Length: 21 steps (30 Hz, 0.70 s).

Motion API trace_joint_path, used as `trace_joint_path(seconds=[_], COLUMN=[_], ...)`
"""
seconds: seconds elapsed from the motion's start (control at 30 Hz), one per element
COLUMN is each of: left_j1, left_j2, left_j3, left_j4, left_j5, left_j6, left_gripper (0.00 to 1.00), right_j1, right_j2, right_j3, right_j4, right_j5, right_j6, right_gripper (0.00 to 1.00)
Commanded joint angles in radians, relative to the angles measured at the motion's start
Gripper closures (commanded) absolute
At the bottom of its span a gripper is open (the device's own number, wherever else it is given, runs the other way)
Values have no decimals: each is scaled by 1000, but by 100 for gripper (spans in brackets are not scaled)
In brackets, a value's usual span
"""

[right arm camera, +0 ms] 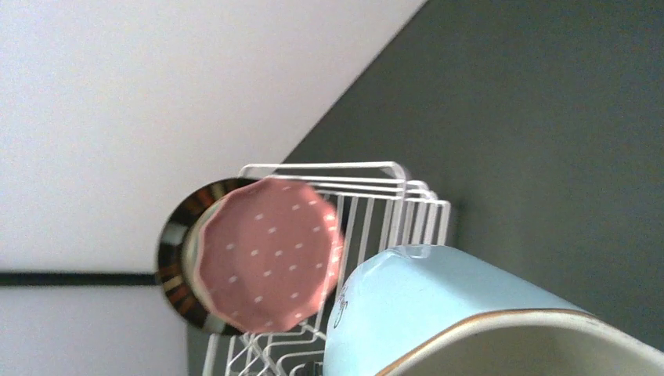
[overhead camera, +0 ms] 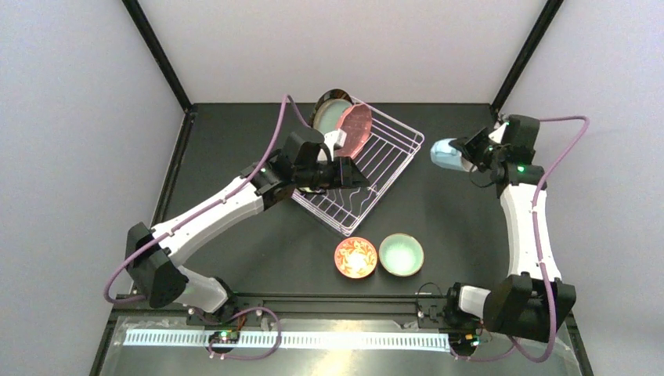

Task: Load the mixed dishes into the dish rack
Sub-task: Pass from the right arm to the left

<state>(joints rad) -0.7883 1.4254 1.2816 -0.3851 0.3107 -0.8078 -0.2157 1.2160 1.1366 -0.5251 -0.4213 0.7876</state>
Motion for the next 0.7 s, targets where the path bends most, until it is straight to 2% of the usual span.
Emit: trace_joint_path(seconds=[0.0, 0.3, 0.67], left_j1=[26, 128, 189], left_j2=[19, -23, -43], left_j3=[53, 36, 36], left_j4=[10, 65, 209], left_j5=[38, 96, 189], left_j6=[-52, -141, -336], left_gripper=[1, 1, 1], right_j1=[89, 249, 440], right_j2=[-30, -46, -27], right_j3=[63, 55, 38], right_j4=[143, 373, 487], right_j5=[-94, -187, -204], right_j6=[66, 207, 220], right_gripper=[100, 100, 100])
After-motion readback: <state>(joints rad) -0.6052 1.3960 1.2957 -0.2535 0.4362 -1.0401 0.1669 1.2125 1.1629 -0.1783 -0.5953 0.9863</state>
